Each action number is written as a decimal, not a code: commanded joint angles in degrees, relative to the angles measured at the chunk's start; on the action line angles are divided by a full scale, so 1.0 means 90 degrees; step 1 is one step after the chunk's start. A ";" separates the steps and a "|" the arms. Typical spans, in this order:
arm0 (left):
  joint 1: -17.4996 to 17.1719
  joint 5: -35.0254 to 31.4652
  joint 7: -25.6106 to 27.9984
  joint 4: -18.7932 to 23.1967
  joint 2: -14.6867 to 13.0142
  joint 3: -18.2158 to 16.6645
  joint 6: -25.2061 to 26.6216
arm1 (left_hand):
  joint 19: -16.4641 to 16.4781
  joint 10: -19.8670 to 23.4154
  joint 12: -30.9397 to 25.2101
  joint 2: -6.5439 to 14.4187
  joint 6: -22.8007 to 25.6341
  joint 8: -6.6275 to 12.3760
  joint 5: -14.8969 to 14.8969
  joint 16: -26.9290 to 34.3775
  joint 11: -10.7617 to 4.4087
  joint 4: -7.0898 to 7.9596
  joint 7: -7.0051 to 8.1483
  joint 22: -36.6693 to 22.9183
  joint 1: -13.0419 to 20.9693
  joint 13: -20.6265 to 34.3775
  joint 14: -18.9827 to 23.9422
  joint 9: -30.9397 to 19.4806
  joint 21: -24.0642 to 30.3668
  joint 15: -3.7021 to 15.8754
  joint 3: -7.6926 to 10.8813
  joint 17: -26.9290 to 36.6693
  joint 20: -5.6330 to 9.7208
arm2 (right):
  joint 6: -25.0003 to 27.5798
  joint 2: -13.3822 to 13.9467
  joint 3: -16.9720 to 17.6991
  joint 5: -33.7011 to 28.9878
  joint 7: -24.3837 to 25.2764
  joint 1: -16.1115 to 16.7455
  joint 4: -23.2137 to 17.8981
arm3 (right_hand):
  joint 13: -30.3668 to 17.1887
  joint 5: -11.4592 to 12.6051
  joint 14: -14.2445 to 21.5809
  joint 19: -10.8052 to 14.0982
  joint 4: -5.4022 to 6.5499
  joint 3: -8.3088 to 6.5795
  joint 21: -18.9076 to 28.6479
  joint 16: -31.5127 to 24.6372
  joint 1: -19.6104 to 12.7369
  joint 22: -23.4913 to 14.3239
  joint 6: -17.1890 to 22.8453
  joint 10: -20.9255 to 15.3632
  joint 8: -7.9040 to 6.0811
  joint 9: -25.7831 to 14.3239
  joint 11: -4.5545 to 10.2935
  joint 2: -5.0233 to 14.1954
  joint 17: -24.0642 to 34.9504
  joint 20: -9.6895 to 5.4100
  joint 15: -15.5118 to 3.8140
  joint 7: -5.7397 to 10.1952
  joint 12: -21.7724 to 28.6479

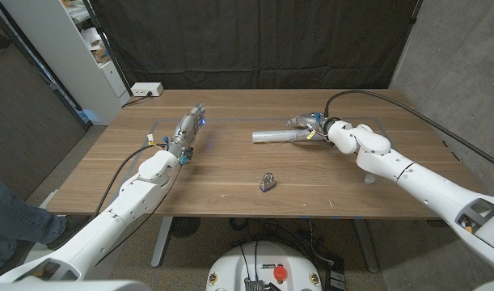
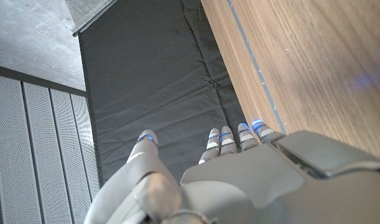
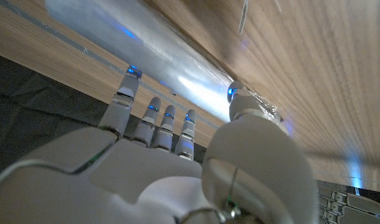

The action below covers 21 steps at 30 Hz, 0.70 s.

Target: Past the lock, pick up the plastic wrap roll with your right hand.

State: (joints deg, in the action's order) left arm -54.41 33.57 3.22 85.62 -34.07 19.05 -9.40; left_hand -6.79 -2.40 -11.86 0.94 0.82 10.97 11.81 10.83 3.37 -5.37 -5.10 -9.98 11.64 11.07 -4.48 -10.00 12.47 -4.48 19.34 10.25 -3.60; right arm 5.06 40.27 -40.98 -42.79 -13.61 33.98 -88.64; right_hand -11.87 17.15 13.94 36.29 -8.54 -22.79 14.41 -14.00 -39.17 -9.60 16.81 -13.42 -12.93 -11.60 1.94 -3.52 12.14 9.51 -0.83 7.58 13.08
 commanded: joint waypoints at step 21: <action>0.0042 0.0002 0.0011 -0.0059 0.0009 0.0053 0.0102 | 0.0016 0.0022 -0.0027 0.0079 0.0047 -0.0018 -0.0010 0.0005 0.0014 -0.0031 -0.0036 -0.0036 0.0010 0.0008 0.0032 -0.0022 -0.0036 -0.0025 -0.0007 0.0027 -0.0055 | -0.0018 -0.0109 -0.0039 -0.0013 0.0248 0.0048 0.0321 | -0.0033 -0.0098 0.0604 0.0364 0.0037 -0.0144 -0.0111 -0.0210 -0.0122 -0.0030 0.0947 -0.0809 -0.0251 -0.0012 0.0198 0.0033 0.0070 -0.0119 -0.0355 0.0141 0.0204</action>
State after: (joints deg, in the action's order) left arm -54.09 33.57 3.33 85.33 -34.06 19.34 -8.88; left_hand -6.48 -2.40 -11.86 0.93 0.82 10.80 11.82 10.83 3.37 -5.36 -5.10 -9.98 11.64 11.07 -4.49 -10.00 12.47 -4.48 19.35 10.25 -3.91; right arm 4.98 39.70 -41.12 -42.81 -12.00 34.32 -86.85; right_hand -11.98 16.49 18.57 38.85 -8.20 -23.46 13.51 -15.48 -39.90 -9.75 24.82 -19.87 -14.87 -11.59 3.68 -3.41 12.67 8.39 -2.35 8.99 14.64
